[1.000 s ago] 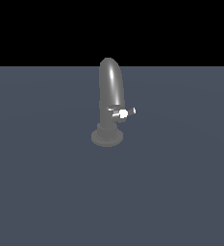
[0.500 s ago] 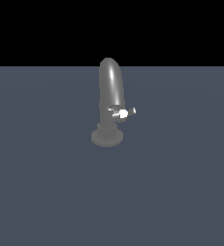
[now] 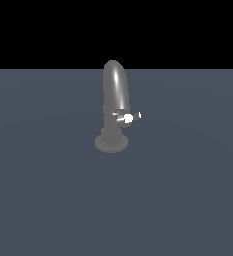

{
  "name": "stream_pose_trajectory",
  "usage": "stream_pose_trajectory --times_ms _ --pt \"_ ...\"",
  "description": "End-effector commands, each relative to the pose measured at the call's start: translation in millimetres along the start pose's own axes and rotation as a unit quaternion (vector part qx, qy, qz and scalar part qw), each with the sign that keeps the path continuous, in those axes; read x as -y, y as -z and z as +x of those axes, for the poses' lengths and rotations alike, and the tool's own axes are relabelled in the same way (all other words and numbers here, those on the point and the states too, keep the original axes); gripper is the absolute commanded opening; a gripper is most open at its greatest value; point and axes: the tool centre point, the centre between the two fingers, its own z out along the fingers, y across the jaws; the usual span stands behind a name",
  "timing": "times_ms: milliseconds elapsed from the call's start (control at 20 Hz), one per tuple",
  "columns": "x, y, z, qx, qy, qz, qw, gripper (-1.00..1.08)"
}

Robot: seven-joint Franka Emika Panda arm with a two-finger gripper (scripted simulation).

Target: Turn on the faucet by rotating a designated handle.

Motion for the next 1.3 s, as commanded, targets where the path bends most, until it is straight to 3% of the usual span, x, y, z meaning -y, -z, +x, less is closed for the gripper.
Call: stream_pose_trajectory --times_ms 0,350,650,900,1250 --pt "3.4 0.7 13.7 0.022 -0.018 0.008 0.9996 -1.0" --pt "10.0 -0.4 52.6 0.084 -0.07 0.03 0.9936 -1.0" --pt "12.4 -5.1 86.9 0.138 -0.114 0.05 0.9825 -1.0" --pt "12.2 -12.0 116.3 0.184 -0.153 0.068 0.9685 -1.0" --pt "8.5 -26.1 156.0 0.249 -0.206 0.092 0.9419 -1.0"
